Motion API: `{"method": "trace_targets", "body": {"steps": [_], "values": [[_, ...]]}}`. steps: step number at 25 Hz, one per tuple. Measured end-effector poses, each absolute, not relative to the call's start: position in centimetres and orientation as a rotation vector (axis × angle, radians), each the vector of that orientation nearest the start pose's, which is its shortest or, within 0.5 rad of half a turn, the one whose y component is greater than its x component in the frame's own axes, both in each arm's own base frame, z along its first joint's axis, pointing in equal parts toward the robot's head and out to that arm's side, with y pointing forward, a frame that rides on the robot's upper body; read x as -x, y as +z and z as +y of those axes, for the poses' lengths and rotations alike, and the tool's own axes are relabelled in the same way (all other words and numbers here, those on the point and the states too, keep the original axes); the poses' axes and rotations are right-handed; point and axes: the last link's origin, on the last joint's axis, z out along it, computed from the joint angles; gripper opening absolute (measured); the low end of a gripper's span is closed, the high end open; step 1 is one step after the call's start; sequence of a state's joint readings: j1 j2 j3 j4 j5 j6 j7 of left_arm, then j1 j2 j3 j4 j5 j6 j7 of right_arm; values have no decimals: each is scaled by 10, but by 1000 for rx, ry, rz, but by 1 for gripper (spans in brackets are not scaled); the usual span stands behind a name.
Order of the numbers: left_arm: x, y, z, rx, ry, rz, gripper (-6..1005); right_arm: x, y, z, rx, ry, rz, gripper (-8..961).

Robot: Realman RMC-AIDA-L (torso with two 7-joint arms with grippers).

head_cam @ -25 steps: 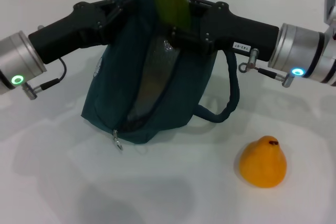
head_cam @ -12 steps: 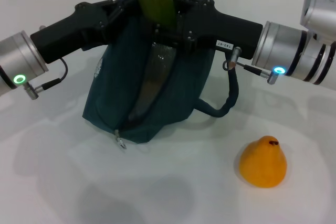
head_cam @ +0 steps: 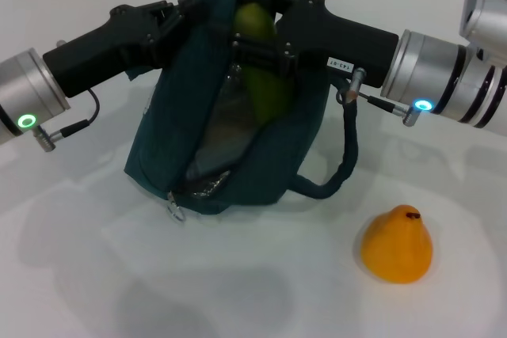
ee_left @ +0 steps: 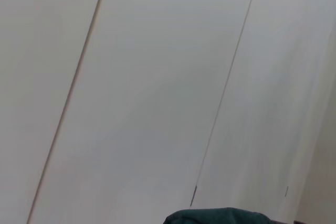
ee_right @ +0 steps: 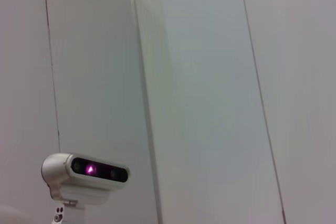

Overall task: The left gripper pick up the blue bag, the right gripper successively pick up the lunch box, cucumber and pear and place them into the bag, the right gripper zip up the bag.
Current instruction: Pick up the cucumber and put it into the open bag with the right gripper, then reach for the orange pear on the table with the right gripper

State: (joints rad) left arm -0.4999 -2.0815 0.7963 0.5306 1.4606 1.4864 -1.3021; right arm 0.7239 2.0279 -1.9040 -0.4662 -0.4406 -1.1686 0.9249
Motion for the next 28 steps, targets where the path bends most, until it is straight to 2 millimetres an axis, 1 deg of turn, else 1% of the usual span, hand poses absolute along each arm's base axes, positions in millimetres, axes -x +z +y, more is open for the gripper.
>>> {"method": "trace_targets", "body": {"steps": [4,6,10,12,15,16,18,20,23,26,28], "values": [[242,14,346,2348,-1188,-653,73,-124,-66,369,2540,1251,258,705],[245,15,345,2343,-1183,-656,73,-128,-59,364,2508,1297,263,723],[247,17,344,2338,-1179,-658,75,-145,-37,353,2417,1395,268,726],[248,17,343,2336,-1176,-659,76,-158,-22,346,2375,1437,250,727],[249,18,343,2334,-1172,-661,77,-175,-9,338,2353,1434,234,725],[250,18,343,2334,-1171,-661,77,-181,-8,337,2354,1417,238,724],[250,19,343,2334,-1169,-660,78,-190,-9,333,2376,1372,257,721],[251,20,343,2333,-1163,-655,78,-196,-15,330,2428,1313,269,719],[252,23,346,2323,-1152,-649,79,-206,-26,325,2573,1188,305,718],[252,24,347,2317,-1149,-648,81,-208,-30,318,2696,1136,337,718],[252,24,348,2314,-1145,-645,81,-207,-32,313,2765,1108,326,718]]}}
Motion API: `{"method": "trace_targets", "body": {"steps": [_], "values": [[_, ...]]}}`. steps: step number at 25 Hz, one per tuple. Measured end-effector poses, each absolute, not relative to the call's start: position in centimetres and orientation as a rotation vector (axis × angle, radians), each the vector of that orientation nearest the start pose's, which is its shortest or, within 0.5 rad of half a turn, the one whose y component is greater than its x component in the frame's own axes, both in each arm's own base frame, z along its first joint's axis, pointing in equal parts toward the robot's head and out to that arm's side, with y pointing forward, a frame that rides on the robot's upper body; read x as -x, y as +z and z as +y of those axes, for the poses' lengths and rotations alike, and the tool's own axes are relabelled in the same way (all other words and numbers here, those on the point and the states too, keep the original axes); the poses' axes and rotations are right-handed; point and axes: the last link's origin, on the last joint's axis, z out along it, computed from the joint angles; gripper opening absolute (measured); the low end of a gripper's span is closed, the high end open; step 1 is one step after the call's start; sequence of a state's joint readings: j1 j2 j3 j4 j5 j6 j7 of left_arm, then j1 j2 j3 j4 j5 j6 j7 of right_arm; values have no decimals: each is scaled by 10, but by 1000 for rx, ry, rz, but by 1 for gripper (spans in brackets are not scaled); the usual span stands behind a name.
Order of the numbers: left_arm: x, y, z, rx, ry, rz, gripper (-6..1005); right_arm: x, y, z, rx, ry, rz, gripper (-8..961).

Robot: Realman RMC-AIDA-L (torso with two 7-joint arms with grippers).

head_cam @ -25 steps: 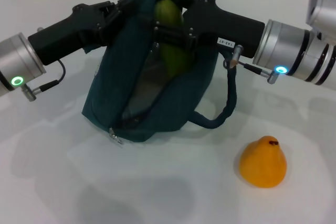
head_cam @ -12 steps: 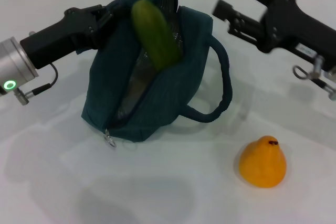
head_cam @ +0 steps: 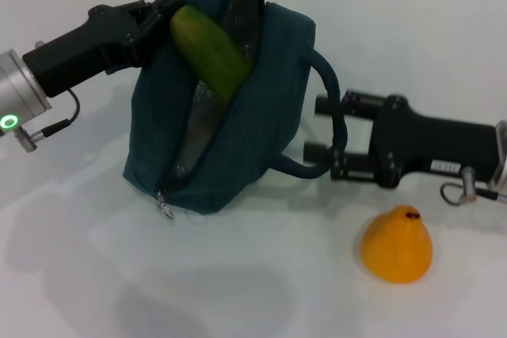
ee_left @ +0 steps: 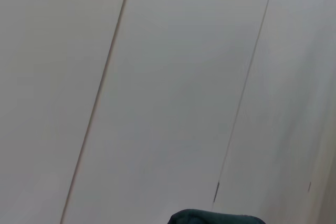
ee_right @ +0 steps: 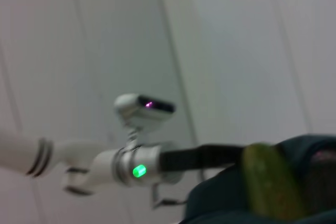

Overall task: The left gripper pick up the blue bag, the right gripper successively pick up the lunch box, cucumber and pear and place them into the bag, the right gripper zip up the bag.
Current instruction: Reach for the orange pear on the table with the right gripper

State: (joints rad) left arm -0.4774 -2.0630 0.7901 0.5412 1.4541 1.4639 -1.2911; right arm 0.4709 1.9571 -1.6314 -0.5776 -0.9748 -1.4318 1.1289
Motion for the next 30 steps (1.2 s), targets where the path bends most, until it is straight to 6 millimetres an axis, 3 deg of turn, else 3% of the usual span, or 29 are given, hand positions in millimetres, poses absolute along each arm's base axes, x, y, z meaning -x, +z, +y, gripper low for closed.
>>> {"method": "trace_targets", "body": {"steps": [7,13,16,21,30], "values": [[250,21,348,2318,-1144,-638,84,-198,-49,313,2891,991,310,717],[249,20,348,2320,-1147,-641,86,-186,-69,320,3003,826,318,578],[250,19,348,2319,-1147,-643,87,-184,-74,319,3038,787,312,576],[252,19,346,2313,-1144,-634,89,-180,-73,320,3027,803,289,529],[253,15,343,2303,-1133,-585,92,-189,-54,320,2859,939,203,322]]}}
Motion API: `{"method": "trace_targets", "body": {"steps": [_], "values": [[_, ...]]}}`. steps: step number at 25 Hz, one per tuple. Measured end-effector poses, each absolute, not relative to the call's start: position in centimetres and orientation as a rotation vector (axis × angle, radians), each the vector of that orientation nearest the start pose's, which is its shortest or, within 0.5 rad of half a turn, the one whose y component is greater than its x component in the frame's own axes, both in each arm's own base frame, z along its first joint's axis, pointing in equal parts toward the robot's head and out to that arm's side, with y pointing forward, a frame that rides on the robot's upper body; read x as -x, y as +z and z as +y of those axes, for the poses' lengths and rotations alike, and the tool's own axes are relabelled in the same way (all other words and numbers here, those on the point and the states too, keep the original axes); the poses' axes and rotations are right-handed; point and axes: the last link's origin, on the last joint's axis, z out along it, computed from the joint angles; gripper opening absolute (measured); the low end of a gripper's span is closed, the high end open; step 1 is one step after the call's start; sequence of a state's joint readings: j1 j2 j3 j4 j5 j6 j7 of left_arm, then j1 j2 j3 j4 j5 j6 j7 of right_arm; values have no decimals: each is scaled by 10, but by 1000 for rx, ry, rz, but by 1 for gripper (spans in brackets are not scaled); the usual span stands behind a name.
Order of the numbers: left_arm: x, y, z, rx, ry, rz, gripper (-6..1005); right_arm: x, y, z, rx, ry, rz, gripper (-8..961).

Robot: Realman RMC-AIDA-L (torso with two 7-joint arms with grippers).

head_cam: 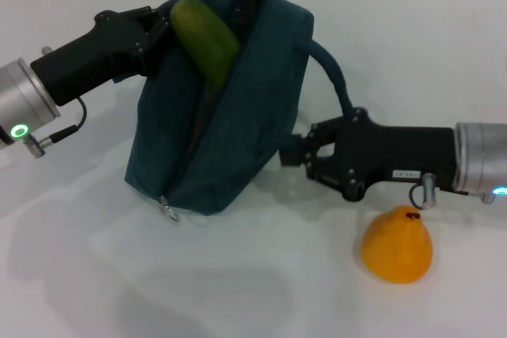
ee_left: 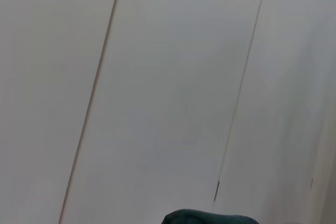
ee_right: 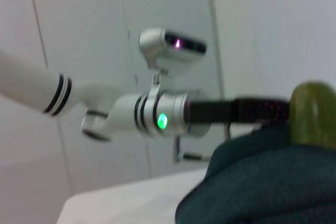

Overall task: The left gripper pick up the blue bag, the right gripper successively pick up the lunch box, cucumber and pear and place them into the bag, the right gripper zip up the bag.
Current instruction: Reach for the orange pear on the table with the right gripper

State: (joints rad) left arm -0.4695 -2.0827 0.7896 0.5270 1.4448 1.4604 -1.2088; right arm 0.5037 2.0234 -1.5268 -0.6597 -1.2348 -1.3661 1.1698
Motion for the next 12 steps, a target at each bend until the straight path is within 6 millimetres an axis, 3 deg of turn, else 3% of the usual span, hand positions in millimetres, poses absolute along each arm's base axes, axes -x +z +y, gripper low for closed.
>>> {"method": "trace_targets", "body": {"steps": [7,12], "values": [[265,20,333,2160,-1202,-558,94,-192,-36,311,2726,1118,99,115],[269,25,322,2116,-1256,-532,96,-198,-14,305,2648,1232,68,84]]}}
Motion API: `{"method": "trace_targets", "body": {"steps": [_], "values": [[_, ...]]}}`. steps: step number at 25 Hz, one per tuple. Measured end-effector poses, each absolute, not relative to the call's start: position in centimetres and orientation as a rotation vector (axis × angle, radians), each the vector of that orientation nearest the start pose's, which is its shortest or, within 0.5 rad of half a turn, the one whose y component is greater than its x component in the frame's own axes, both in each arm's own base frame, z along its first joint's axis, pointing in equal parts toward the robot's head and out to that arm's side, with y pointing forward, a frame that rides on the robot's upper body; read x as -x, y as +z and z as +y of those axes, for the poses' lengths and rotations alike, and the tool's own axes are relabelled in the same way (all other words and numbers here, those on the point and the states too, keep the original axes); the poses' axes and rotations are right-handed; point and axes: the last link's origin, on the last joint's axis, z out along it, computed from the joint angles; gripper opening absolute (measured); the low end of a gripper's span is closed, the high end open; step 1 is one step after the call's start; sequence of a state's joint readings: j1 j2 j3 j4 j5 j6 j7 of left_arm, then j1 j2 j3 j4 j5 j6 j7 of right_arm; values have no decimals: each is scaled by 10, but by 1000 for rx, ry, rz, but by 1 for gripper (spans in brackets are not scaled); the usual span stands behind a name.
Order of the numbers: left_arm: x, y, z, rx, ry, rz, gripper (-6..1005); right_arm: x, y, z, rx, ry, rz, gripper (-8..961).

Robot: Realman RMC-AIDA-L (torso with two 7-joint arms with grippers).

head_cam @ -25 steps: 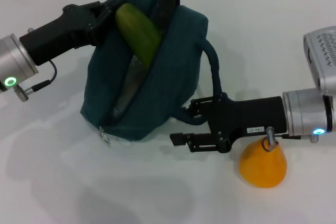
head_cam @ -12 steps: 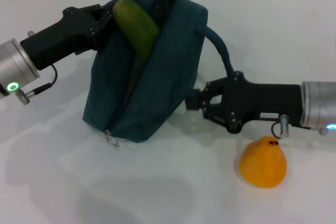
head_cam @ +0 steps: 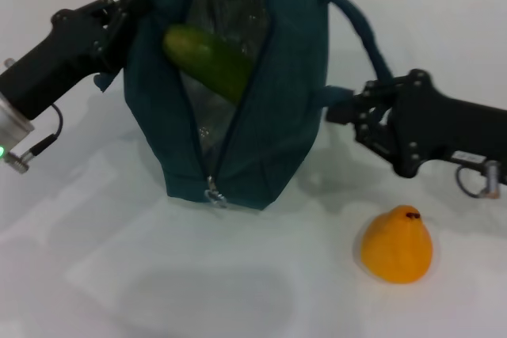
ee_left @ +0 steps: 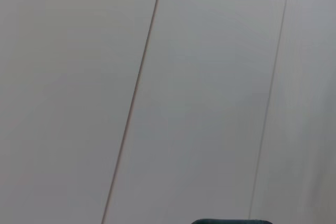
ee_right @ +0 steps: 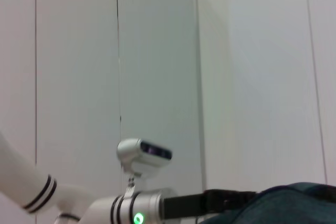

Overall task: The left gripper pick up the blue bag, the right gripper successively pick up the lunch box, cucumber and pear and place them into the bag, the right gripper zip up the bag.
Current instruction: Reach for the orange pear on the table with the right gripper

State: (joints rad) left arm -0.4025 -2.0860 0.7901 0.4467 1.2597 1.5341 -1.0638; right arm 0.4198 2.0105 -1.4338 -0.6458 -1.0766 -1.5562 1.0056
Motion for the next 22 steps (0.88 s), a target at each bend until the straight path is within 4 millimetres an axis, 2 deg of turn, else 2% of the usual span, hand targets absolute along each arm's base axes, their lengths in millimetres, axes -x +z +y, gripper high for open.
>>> {"method": "trace_targets", "body": {"steps": [6,13,16,22], "values": [[267,30,304,2106,-1362,-486,98,-207,-8,299,2643,1256,110,84],[270,26,308,2130,-1312,-534,101,-223,-20,307,2633,1182,288,84],[273,22,310,2145,-1279,-568,102,-221,-21,307,2649,1191,282,85],[274,13,307,2209,-1244,-603,104,-217,-9,304,2680,1241,251,84]]}}
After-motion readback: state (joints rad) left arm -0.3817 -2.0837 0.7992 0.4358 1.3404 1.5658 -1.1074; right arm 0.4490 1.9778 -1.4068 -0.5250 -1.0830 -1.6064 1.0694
